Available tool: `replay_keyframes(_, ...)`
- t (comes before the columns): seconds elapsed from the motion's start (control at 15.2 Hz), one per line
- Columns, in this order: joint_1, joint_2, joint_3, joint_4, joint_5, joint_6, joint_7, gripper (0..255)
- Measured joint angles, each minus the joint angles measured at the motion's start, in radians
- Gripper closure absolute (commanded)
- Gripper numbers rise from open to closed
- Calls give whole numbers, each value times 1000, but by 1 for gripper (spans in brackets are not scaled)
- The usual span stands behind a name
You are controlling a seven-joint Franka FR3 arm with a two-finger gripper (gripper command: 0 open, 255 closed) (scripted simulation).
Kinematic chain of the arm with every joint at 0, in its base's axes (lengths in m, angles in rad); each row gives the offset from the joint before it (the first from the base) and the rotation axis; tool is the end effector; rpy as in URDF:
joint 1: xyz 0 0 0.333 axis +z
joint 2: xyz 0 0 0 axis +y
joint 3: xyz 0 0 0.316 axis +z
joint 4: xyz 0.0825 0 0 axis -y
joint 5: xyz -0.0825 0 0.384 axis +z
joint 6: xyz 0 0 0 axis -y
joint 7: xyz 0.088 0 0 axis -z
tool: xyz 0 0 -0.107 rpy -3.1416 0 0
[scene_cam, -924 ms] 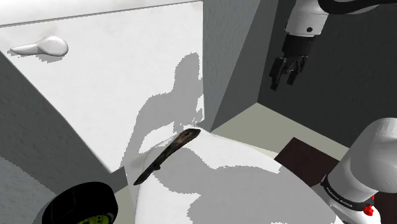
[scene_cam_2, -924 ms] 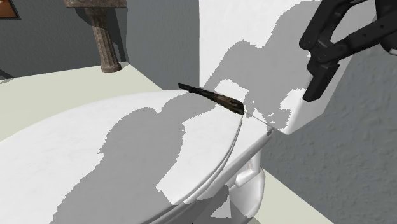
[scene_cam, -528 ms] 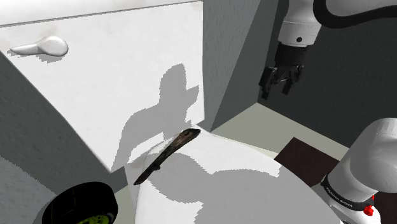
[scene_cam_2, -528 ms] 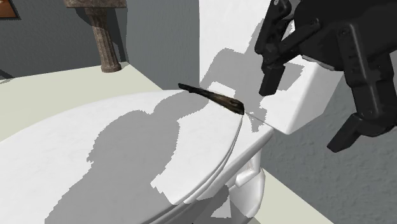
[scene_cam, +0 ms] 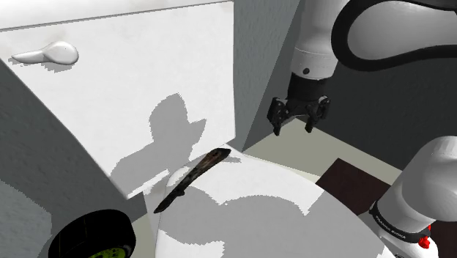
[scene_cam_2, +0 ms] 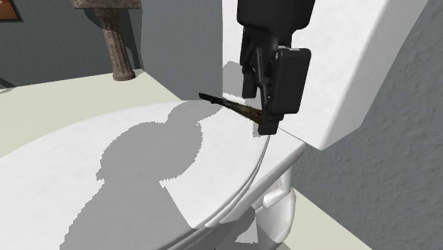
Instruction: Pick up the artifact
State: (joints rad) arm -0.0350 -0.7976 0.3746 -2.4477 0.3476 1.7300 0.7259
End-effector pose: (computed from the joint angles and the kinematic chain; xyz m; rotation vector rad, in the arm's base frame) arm 0.2964 0.1621 0.5428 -2.9403 0.8045 -0.0106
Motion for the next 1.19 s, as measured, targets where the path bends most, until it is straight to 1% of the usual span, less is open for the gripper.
replay_keyframes(0.26,-37,77,130,61,41,48,200,0)
replay_keyframes(0.46,-85,172,244,118,52,110,354,0)
replay_keyframes(0.59,-118,228,320,156,49,144,463,0)
replay_keyframes(0.79,-197,350,447,254,5,184,636,0)
replay_keyframes(0.86,-223,386,487,277,-14,199,693,0)
replay_keyframes(0.92,-255,436,542,306,-43,220,759,0)
replay_keyframes(1.06,-328,550,650,373,-128,246,901,0)
replay_keyframes(1.12,-364,617,707,411,-187,252,981,0)
replay_keyframes(1.19,-393,703,765,451,-267,255,1074,0)
